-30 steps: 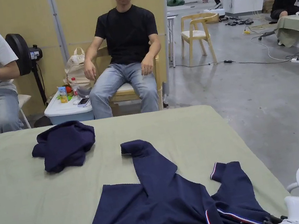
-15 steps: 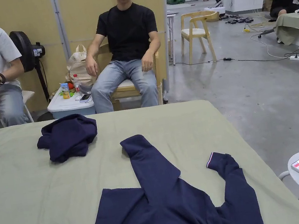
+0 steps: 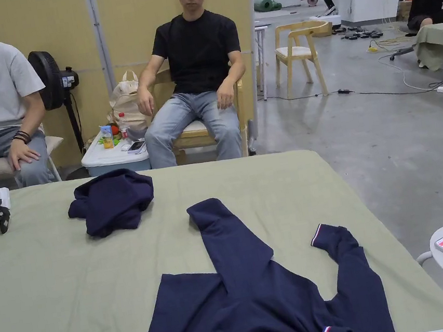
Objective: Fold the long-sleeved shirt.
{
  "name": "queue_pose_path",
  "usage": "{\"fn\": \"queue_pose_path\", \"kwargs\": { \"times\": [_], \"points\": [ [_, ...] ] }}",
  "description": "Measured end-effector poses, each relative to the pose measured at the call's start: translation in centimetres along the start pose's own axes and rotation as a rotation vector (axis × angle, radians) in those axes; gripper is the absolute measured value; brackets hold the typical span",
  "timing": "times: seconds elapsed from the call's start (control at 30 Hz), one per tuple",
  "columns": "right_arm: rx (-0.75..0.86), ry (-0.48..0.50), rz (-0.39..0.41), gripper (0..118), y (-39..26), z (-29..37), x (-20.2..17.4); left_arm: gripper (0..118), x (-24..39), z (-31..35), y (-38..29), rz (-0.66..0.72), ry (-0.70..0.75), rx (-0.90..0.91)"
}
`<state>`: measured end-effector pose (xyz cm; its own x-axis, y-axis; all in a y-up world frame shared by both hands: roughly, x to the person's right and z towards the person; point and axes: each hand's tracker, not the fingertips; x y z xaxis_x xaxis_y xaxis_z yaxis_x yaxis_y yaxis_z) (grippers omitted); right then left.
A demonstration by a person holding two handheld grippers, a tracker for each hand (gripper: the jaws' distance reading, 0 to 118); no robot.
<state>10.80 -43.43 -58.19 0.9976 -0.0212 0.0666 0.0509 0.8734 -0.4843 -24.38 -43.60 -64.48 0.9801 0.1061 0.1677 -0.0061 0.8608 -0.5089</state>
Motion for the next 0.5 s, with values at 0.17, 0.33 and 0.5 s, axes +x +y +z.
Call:
{"fn": "queue_pose_path", "kwargs": {
  "times": [0.17,0.33,0.5],
  "points": [
    [-0.025,-0.084,0.032,1,-1.1,-1.1,-2.8,0,1.7,-0.8,-1.0,-0.026,-0.013,-0.027],
    [-0.054,0.01,0.019,0,-1.6,-0.3,-1.3,0,2.7,-0.7,-1.3,-0.027,-0.052,-0.051],
    [-0.071,-0.007,-0.021,0,-1.6,-1.0,-0.9,0,2.3,-2.0,-1.0,-0.025,-0.062,-0.078]
  ]
}}
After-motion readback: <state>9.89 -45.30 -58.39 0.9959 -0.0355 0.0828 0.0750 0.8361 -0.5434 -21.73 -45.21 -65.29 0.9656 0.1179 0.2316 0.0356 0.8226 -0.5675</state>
